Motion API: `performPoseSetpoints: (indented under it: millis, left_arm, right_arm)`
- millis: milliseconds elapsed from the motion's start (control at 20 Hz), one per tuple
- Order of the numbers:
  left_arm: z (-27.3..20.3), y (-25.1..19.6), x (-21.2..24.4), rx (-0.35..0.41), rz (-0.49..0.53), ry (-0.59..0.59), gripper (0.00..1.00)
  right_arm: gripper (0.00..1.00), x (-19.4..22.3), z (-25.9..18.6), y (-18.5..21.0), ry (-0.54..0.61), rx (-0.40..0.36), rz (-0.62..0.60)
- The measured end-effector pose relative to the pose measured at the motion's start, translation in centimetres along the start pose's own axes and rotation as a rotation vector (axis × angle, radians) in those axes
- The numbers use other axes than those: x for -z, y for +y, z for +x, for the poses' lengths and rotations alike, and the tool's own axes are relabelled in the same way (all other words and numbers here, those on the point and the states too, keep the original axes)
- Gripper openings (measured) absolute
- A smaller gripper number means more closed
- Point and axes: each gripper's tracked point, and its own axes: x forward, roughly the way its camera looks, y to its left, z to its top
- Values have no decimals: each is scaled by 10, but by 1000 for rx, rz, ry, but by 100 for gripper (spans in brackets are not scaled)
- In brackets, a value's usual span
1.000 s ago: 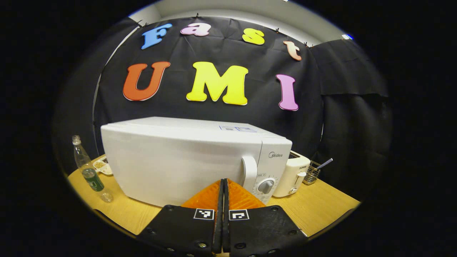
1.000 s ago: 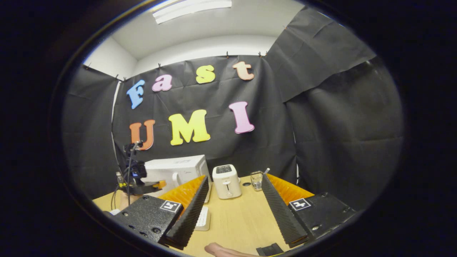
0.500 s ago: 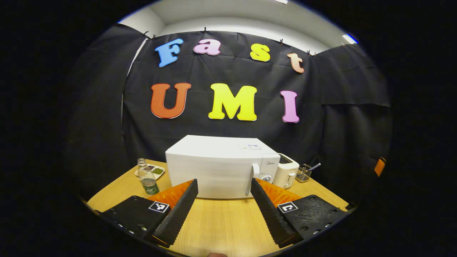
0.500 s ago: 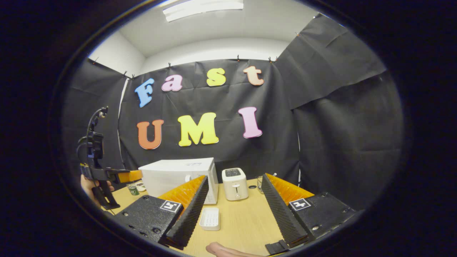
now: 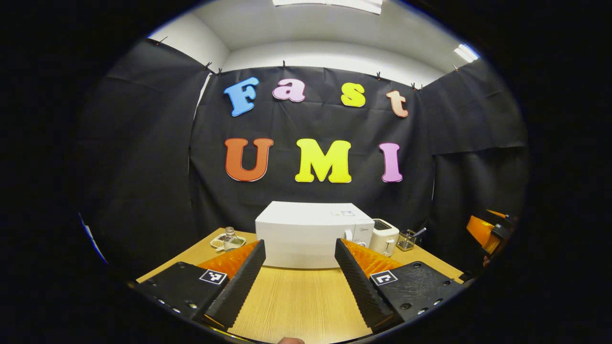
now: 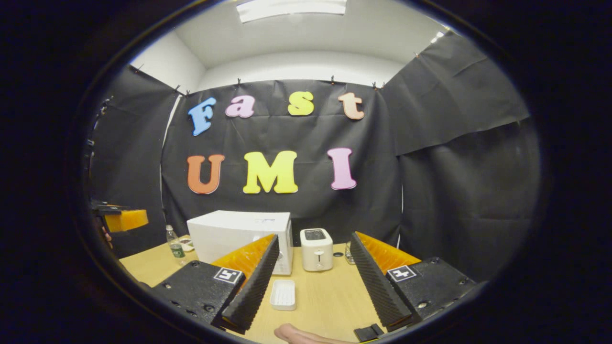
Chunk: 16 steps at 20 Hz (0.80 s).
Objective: Open the microwave oven with the left hand, put the food in, and close the microwave oven.
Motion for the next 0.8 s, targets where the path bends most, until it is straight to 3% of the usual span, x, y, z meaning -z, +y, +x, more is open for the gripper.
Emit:
performPoseSetpoints:
  millis: [150, 300, 800]
  left_arm:
    - [-28, 2, -10, -8, -4, -50, 93]
    - [-44, -10, -15, 31, 10, -76, 93]
    - [-54, -6, -22, 3, 33, -87, 93]
  right_arm:
    - [95, -11, -8, 2, -18, -2, 4]
    - [95, -27, -26, 0, -50, 3, -10]
    - [95, -62, -69, -8, -110, 40, -53]
